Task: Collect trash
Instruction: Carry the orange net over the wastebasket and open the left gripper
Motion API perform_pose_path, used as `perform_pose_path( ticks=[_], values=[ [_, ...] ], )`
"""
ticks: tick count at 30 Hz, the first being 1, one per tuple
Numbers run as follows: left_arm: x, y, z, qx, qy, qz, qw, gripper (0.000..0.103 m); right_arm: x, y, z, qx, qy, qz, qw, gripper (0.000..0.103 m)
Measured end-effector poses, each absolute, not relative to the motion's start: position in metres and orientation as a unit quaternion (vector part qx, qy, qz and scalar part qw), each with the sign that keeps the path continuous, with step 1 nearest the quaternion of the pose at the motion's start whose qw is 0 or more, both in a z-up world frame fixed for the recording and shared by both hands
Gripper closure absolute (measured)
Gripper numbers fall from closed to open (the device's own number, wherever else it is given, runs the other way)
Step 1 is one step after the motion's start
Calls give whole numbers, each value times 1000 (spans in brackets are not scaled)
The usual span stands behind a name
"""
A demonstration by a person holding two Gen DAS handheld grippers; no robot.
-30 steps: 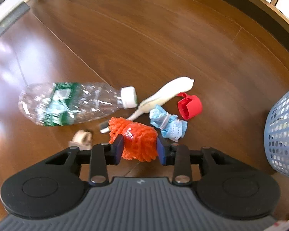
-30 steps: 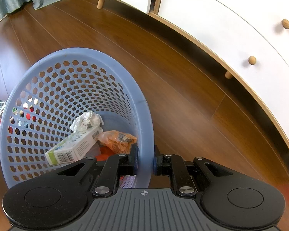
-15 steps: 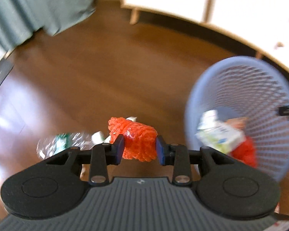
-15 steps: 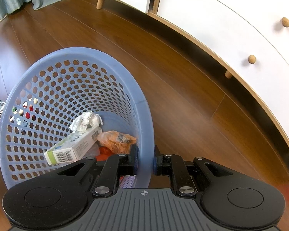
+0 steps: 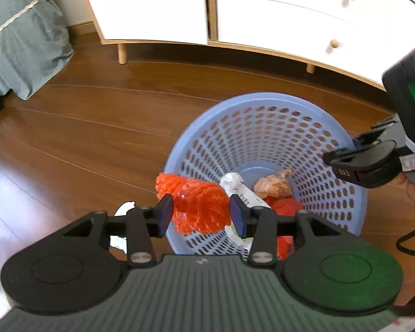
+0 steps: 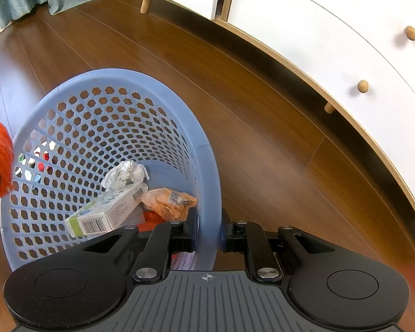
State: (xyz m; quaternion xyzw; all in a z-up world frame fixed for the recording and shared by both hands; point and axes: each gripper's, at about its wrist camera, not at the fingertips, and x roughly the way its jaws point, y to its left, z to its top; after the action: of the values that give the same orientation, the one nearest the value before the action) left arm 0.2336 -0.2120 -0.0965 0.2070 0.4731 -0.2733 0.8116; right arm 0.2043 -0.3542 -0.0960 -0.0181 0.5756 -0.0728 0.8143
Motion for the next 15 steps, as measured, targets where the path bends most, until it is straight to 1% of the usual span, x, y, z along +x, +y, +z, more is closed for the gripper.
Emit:
perform_pose_path(
  ticks=[6,9,15],
  values=[
    [231,-212,-104,208,482,-273,806,62,204,-355,-97,-17,575,-72,815,92],
    [230,-205,-101,203,482,-273,807,59,205,-354,-97,-17,575,-72,815,92],
    [230,-202,-101,207,480,-267,810,59,206,-354,-97,-19,576,-73,814,92]
  ],
)
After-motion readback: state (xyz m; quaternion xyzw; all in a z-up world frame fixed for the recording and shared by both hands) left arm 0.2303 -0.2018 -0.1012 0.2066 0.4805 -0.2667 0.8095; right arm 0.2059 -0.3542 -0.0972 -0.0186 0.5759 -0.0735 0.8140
